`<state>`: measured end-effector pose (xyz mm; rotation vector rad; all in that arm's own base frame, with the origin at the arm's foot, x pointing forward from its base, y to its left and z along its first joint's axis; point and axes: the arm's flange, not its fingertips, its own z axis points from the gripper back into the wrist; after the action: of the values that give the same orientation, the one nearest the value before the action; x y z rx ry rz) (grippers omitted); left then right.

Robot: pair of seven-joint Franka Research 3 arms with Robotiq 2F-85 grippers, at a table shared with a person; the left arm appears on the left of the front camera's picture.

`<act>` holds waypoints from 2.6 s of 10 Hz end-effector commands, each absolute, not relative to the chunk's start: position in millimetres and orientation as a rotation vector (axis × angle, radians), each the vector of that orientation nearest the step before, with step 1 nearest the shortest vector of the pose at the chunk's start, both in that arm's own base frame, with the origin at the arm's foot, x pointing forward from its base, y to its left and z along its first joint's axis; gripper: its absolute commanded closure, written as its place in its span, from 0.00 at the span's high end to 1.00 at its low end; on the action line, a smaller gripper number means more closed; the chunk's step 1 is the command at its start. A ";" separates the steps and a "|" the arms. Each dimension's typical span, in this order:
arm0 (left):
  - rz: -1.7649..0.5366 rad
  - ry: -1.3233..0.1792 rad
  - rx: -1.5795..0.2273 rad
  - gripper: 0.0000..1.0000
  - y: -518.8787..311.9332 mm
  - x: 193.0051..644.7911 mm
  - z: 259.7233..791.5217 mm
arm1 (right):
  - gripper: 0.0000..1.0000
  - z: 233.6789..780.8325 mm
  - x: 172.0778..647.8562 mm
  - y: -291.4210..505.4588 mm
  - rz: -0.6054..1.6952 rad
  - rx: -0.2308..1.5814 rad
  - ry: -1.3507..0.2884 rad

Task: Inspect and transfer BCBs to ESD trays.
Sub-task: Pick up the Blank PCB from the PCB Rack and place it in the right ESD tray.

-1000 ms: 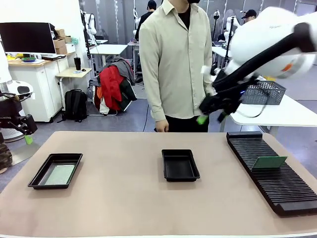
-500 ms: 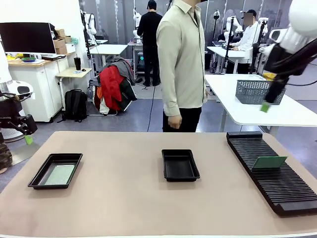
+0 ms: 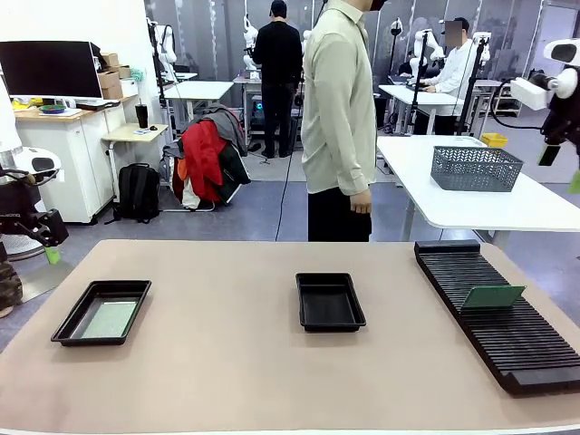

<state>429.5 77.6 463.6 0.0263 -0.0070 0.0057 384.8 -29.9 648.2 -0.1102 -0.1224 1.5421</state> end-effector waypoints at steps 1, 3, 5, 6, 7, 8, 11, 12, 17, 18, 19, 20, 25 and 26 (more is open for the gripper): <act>0.000 -0.008 0.026 1.00 78.5 428.7 461.5 | 1.00 658.9 393.7 -47.5 1.662 -0.126 -0.081; 0.000 -0.008 0.026 1.00 78.5 428.7 461.5 | 1.00 658.9 396.1 -55.9 1.723 -0.109 -0.075; 0.000 -0.008 0.026 1.00 78.5 428.7 461.5 | 1.00 656.4 393.1 -49.3 1.695 -0.115 -0.098; 0.000 -0.008 0.026 1.00 78.5 428.7 461.5 | 1.00 656.4 393.1 -49.3 1.695 -0.115 -0.098; 0.000 -0.008 0.026 1.00 78.5 428.7 461.5 | 1.00 656.4 393.1 -49.3 1.695 -0.115 -0.098; 0.000 -0.008 0.026 1.00 78.5 428.7 461.5 | 1.00 656.4 393.1 -49.3 1.695 -0.115 -0.098; 0.000 -0.008 0.026 1.00 78.5 428.7 461.5 | 1.00 656.4 393.1 -49.3 1.695 -0.115 -0.098; 0.000 -0.008 0.026 1.00 78.5 428.7 461.5 | 1.00 656.4 393.1 -49.3 1.695 -0.115 -0.098; 0.000 -0.008 0.026 1.00 78.5 428.7 461.5 | 1.00 594.2 414.4 -49.9 1.744 -0.136 -0.117; 0.000 -0.008 0.026 1.00 78.5 428.7 461.5 | 1.00 577.4 416.5 -49.7 1.751 -0.131 -0.115; 0.000 -0.008 0.026 1.00 78.5 428.7 461.5 | 1.00 557.8 417.3 -48.9 1.750 -0.146 -0.120; 0.000 -0.008 0.026 1.00 78.5 428.7 461.5 | 1.00 540.2 418.3 -49.2 1.751 -0.154 -0.118; 0.000 -0.008 0.026 1.00 78.5 428.7 461.5 | 1.00 452.1 437.7 -47.7 1.797 -0.177 -0.198; 0.000 -0.008 0.026 1.00 78.5 428.7 461.5 | 1.00 437.7 441.8 -47.7 1.784 -0.175 -0.193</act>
<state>429.5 77.6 463.6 0.0263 -0.0070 0.0057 435.5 -41.3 450.8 -0.1850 -0.1505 1.7673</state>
